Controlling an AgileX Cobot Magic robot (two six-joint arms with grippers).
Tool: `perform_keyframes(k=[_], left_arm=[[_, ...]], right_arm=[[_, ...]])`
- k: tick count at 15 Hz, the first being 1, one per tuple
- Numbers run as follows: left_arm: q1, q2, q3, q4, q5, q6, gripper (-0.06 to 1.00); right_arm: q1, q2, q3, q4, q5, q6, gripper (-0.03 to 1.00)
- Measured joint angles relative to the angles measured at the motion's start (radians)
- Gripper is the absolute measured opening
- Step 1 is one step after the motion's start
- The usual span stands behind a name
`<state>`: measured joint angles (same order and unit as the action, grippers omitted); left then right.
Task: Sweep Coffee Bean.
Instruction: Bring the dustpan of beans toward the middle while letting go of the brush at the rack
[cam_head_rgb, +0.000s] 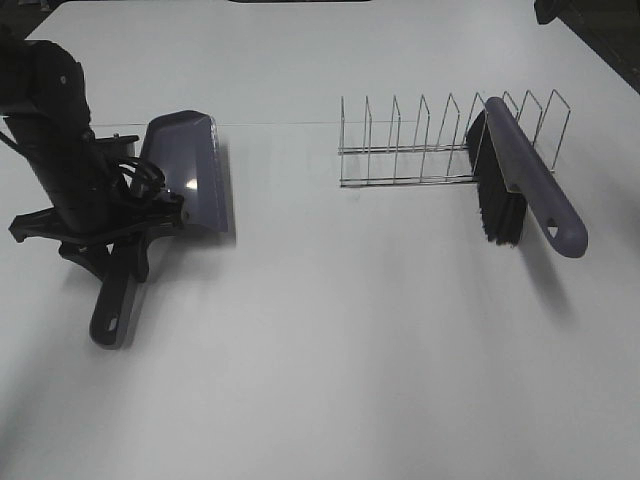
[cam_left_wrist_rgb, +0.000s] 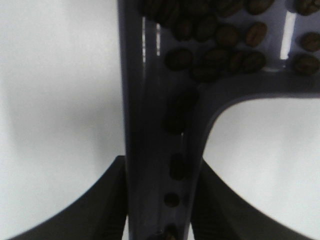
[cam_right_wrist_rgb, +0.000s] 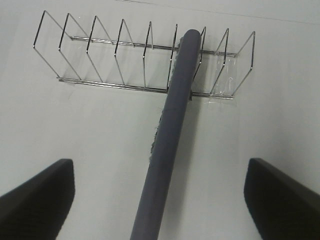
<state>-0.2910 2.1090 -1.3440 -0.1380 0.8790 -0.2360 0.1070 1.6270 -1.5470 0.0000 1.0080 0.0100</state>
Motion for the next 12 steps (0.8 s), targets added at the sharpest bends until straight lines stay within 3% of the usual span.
perform_keyframes(k=[8,12], left_arm=[[0.000,0.030,-0.004,0.000,-0.012,-0.003,0.34],[0.000,0.030,-0.004,0.000,-0.026,-0.003,0.56]], right_arm=[[0.000,-0.002,0.000,0.000,0.002,0.000,0.80],[0.000,-0.002,0.000,0.007,0.002,0.000,0.80]])
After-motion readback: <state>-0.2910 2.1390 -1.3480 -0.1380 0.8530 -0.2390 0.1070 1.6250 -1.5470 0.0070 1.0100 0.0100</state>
